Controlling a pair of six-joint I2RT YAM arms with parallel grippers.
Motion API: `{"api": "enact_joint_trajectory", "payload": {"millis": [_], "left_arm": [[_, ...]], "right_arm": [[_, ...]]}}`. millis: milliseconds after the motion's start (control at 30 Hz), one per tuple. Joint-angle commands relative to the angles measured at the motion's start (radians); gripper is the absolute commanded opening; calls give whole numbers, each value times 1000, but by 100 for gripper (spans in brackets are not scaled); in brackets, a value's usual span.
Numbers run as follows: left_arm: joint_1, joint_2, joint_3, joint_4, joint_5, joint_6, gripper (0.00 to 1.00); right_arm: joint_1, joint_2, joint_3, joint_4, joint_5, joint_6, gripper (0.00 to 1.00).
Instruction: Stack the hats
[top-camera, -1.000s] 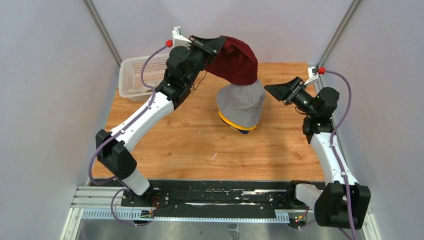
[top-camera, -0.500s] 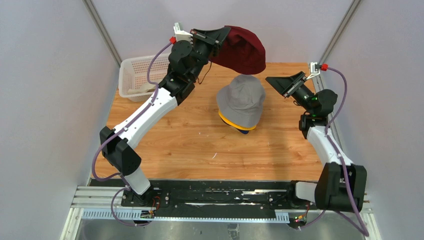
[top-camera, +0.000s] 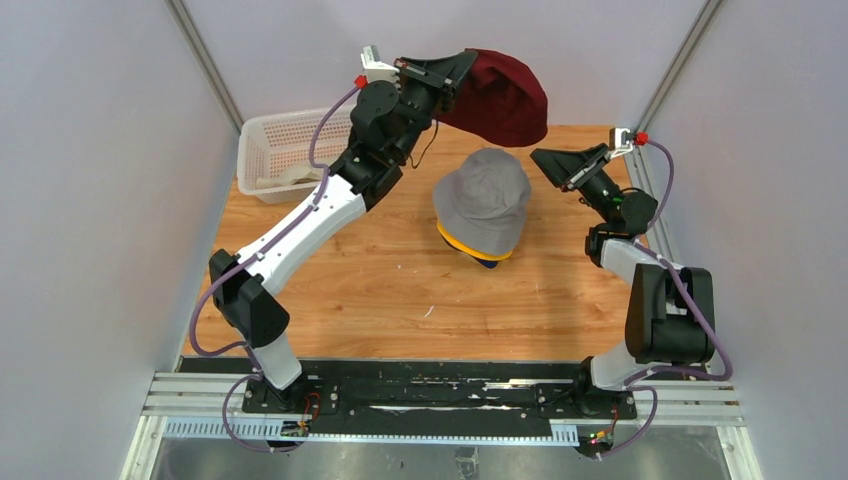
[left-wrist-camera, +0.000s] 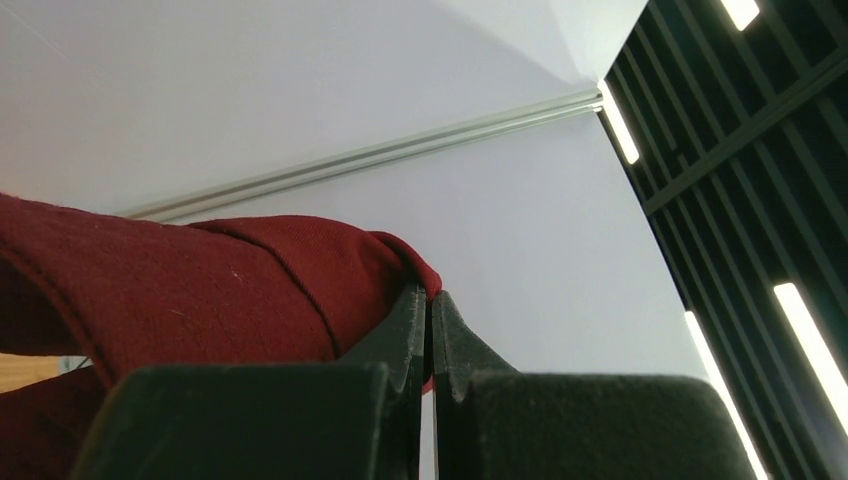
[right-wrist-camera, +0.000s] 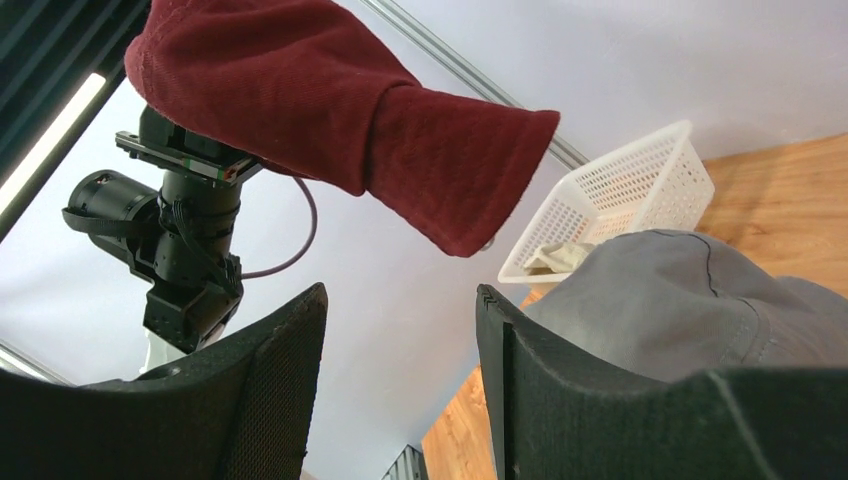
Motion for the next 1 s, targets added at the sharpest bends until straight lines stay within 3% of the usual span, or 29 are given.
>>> {"api": "enact_joint_trajectory", "payload": {"millis": [0, 767, 867, 967], "left_arm": [[-22, 15, 44, 33, -30, -17, 0], [-34, -12, -46, 77, -35, -63, 0], [-34, -17, -56, 86, -46, -58, 0], [-34, -14, -56, 86, -64, -45, 0]], "right_arm": [[2, 14, 6, 109, 19, 16, 56], [18, 95, 86, 109, 45, -5, 52], [22, 101, 93, 108, 45, 0, 43], [22, 93, 85, 109, 47, 4, 19]]}}
